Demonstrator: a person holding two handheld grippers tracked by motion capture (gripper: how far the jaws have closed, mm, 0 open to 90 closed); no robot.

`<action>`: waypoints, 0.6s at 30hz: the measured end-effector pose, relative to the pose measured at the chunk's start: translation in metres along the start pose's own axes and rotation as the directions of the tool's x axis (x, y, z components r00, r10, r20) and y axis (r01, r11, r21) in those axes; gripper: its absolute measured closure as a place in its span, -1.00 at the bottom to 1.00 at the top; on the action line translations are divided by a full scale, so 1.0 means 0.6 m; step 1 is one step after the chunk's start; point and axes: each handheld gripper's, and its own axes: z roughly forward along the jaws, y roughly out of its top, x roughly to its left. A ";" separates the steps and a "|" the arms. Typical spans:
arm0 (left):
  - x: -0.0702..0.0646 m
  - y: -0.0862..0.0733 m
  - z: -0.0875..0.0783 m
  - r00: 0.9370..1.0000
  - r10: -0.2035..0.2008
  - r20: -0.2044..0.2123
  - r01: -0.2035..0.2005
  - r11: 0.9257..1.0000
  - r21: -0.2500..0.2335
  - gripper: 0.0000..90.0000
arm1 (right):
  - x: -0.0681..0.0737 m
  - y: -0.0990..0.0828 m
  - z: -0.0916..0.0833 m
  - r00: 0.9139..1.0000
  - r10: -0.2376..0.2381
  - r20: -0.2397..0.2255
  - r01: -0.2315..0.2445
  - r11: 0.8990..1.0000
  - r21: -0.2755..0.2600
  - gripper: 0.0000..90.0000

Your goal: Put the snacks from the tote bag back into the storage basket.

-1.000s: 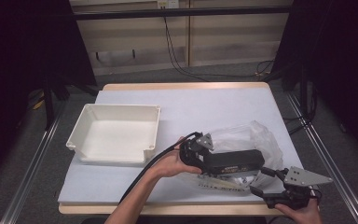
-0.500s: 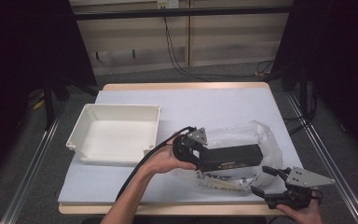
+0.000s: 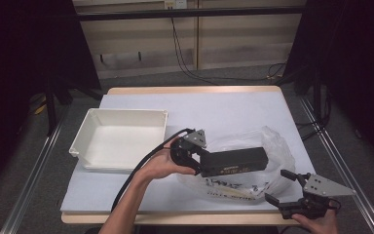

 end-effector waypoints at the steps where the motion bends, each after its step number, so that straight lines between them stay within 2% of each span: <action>1: 0.000 0.000 -0.005 1.000 -0.001 -0.002 0.001 1.000 -0.006 -0.04 | -0.001 0.000 -0.001 1.000 0.002 0.004 -0.002 1.000 -0.004 -0.86; 3: 0.001 -0.001 -0.012 1.000 -0.002 -0.005 0.002 1.000 -0.023 -0.04 | -0.003 0.000 -0.002 1.000 0.002 0.012 -0.002 1.000 -0.010 -0.86; 7: 0.004 -0.003 -0.021 1.000 -0.001 -0.018 0.001 1.000 -0.015 -0.04 | -0.006 0.001 -0.005 0.999 0.021 0.030 -0.020 0.999 -0.029 -0.91; 13: 0.010 -0.007 -0.051 0.999 -0.009 -0.044 0.007 0.999 -0.046 -0.04 | -0.008 0.000 -0.008 0.999 0.004 0.043 -0.003 0.999 -0.036 -0.94; 18: 0.011 -0.018 -0.078 0.997 -0.016 -0.069 0.012 0.998 -0.058 -0.04 | -0.012 0.000 -0.008 1.000 0.009 0.022 -0.008 0.999 -0.040 -0.96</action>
